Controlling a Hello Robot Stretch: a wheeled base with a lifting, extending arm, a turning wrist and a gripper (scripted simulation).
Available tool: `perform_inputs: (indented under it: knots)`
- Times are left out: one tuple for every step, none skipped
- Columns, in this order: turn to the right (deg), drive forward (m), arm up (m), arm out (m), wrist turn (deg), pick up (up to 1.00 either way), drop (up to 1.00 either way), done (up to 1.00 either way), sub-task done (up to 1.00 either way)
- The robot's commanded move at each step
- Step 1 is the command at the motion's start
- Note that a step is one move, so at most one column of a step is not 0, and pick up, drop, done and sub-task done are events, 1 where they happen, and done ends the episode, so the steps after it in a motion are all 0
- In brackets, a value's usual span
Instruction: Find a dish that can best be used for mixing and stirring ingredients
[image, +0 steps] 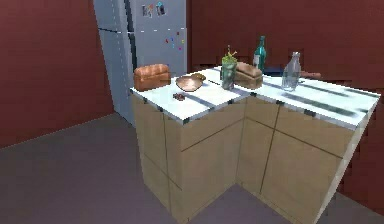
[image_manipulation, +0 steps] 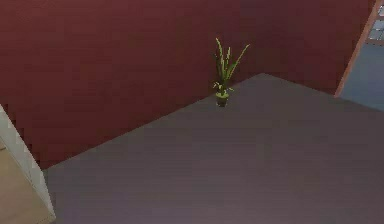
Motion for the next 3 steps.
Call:
perform_inputs:
  knots:
    - [-6.0,0.00,0.00,0.00,0.0,0.00,0.00,0.00,0.00]
    - [0.0,0.40,0.00,0.00,0.0,0.00,0.00,0.00,0.00]
    - [0.0,0.00,0.00,0.00,0.0,0.00,0.00,1.00,0.00]
